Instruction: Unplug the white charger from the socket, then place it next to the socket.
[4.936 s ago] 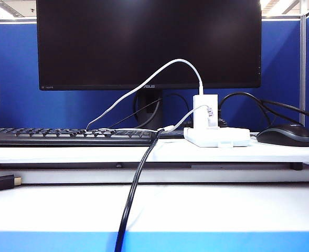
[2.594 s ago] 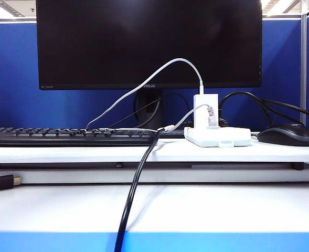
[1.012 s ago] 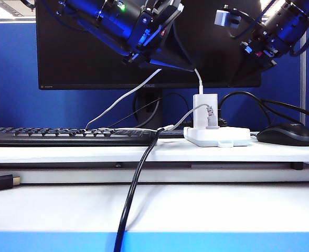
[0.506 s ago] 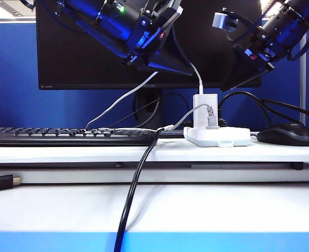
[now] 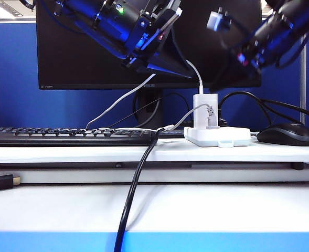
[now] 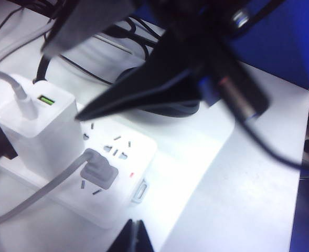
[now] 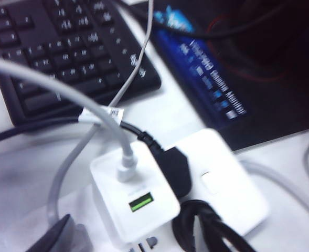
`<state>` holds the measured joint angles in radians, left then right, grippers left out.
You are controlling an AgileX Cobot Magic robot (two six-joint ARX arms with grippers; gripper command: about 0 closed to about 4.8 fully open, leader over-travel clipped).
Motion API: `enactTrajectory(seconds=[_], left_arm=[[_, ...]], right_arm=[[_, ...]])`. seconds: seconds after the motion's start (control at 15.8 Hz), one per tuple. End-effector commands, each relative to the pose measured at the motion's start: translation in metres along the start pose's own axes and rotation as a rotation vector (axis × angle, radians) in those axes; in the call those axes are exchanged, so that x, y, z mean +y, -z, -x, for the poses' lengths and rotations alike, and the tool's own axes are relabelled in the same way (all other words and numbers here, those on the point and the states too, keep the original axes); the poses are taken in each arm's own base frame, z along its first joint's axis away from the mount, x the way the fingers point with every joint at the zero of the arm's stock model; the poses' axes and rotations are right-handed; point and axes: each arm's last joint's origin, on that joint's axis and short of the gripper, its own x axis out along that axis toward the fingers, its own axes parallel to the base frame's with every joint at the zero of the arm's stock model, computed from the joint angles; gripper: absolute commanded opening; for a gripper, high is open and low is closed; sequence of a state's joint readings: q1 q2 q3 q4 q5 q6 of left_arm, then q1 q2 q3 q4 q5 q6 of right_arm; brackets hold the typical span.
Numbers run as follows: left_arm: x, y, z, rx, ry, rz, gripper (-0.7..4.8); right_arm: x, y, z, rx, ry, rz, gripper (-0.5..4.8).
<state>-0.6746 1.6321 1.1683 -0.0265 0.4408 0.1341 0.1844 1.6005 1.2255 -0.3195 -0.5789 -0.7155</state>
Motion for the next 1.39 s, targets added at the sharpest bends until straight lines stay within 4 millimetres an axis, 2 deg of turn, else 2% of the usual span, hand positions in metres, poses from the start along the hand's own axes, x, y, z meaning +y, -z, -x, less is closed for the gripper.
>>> enactTrajectory(seconds=[0.06,0.51,0.82,1.01,1.39], left_arm=[[-0.001,-0.002,0.001,-0.011,0.008,-0.001,-0.04],[-0.001,-0.002,0.001,-0.01,0.009,-0.001,-0.04],[-0.001,0.0,0.001,0.004,0.01,0.006,-0.04],[-0.001,0.002,0.001,0.027,0.011,0.017,-0.04],[0.003,0.012,-0.008,0.076,-0.03,0.035,-0.04]], right_arm=[[-0.005,0.005,-0.012,-0.023,-0.015,0.007,2.92],[-0.004,0.008,-0.02,-0.06,-0.081,-0.058,2.63],[0.013,-0.003,-0.031,-0.072,-0.146,-0.033,2.45],[0.013,-0.004,-0.034,-0.045,-0.114,-0.026,2.09],[0.014,0.0,-0.035,-0.003,-0.102,-0.035,2.08]])
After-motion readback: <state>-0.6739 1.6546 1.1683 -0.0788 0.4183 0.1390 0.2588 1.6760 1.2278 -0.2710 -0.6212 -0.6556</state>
